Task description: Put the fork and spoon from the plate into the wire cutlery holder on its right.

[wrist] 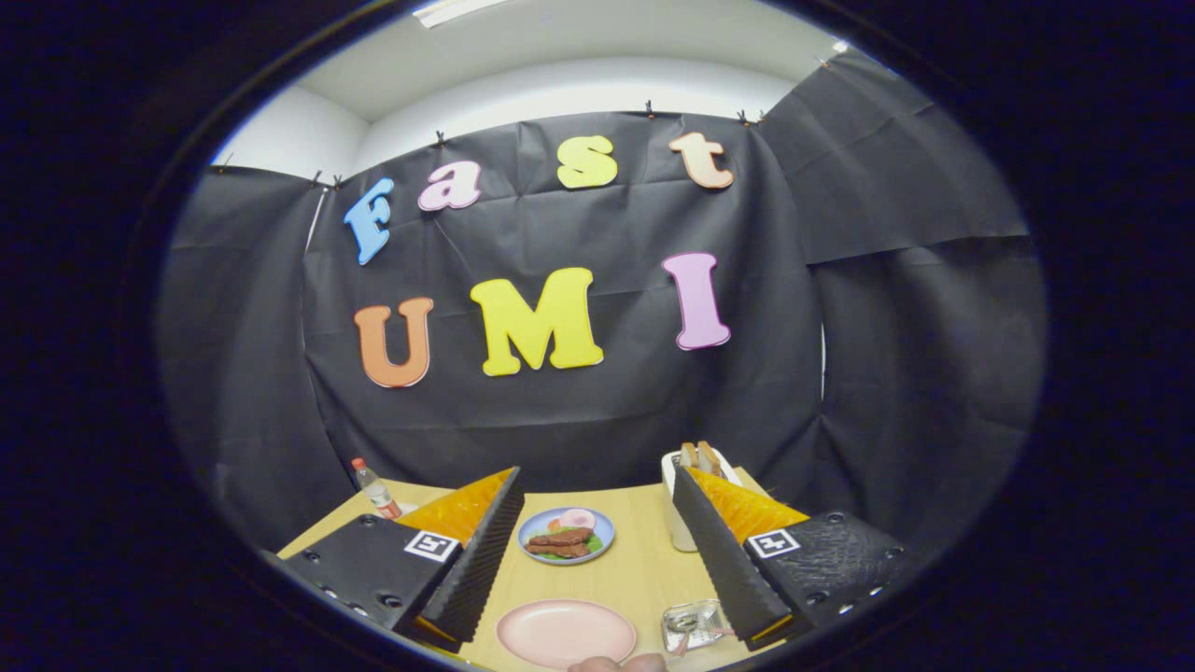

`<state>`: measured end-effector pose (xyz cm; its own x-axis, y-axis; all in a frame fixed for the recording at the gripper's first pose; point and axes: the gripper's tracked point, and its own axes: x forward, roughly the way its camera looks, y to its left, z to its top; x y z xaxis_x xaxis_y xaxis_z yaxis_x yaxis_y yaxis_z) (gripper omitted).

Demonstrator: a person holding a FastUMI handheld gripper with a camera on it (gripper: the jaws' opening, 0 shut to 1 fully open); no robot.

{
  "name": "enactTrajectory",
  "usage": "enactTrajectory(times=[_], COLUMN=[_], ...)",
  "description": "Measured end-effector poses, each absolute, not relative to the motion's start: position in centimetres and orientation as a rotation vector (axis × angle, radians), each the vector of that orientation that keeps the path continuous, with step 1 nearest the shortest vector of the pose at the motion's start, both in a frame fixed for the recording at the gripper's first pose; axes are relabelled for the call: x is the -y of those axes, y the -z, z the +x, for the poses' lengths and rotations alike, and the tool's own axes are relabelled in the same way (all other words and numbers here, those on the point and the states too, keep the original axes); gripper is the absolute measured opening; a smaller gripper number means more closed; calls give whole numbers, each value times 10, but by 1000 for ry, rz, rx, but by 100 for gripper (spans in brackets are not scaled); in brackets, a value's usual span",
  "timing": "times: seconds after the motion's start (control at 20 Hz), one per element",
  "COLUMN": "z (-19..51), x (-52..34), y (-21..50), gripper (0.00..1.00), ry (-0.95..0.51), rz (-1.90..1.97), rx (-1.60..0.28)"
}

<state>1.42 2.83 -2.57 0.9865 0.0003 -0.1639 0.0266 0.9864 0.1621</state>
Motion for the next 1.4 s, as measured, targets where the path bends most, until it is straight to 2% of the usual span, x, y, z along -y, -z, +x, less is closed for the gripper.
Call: enactTrajectory(times=[0.8,1.4], z=[-4,6], x=[-20,-43], y=[26,20], gripper=[96,96], ry=[47,8], rz=[163,123], rx=[-148,-118])
